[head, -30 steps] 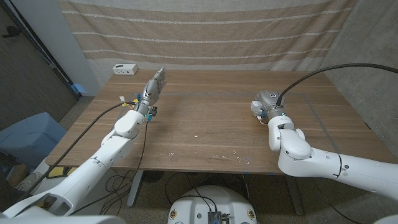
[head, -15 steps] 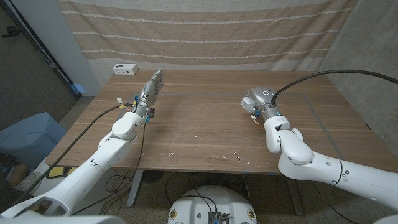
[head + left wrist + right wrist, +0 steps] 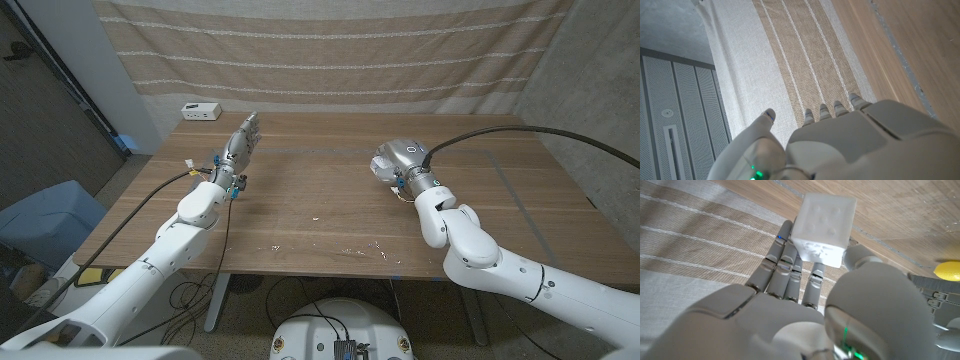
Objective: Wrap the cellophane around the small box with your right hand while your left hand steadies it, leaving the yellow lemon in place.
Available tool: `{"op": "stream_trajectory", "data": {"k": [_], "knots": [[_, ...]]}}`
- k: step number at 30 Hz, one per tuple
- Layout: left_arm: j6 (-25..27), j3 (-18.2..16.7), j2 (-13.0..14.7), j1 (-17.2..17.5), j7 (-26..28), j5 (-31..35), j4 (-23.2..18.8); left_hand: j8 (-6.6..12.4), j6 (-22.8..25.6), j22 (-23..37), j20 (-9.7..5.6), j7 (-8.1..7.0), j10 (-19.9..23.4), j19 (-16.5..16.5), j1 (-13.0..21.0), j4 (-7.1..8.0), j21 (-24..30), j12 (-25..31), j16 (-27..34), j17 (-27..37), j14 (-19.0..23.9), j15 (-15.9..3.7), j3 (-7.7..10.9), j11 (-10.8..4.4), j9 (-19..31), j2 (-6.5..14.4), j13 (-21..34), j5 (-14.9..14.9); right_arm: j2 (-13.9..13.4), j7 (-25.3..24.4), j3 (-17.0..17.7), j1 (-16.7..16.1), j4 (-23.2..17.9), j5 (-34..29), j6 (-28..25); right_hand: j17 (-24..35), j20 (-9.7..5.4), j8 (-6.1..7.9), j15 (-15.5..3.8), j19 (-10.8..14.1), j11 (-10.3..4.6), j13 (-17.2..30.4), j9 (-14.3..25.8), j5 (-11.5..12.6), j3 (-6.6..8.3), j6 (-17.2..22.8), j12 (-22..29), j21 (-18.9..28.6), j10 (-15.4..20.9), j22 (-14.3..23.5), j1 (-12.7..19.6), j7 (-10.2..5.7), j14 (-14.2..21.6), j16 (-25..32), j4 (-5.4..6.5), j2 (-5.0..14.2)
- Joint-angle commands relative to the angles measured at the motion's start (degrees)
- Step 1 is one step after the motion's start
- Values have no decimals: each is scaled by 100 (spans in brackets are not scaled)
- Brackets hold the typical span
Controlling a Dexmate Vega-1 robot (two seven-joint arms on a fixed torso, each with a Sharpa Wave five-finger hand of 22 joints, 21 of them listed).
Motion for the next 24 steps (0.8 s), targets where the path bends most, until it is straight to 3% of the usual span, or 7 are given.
{"op": "stream_trajectory", "data": {"k": [1, 24], "knots": [[-3, -14, -7, 13, -2, -30, 25, -2, -16, 13, 17, -19, -268, -38, 55, 5, -36, -13, 10, 6, -630, -33, 21, 29, 24, 221, 12, -23, 409, 269, 428, -327, 297, -358, 883, 20, -696, -28, -757, -44, -418, 10, 19, -1, -9, 53, -18, 81, 483, 15, 1353, 0, 314, -26, 14, 1273], [-59, -49, -16, 82, -5, -79, 62, 0, -15, 15, 17, -19, -265, -39, 47, 17, -44, -14, 12, 7, -632, -39, 21, 39, 24, 215, 12, -26, 807, 555, 746, -419, 652, -412, 1865, 40, -708, -107, -755, -135, -423, 26, 40, -3, -126, 112, -100, 293, 541, 20, 1486, -6, 349, -87, 47, 1270]]}}
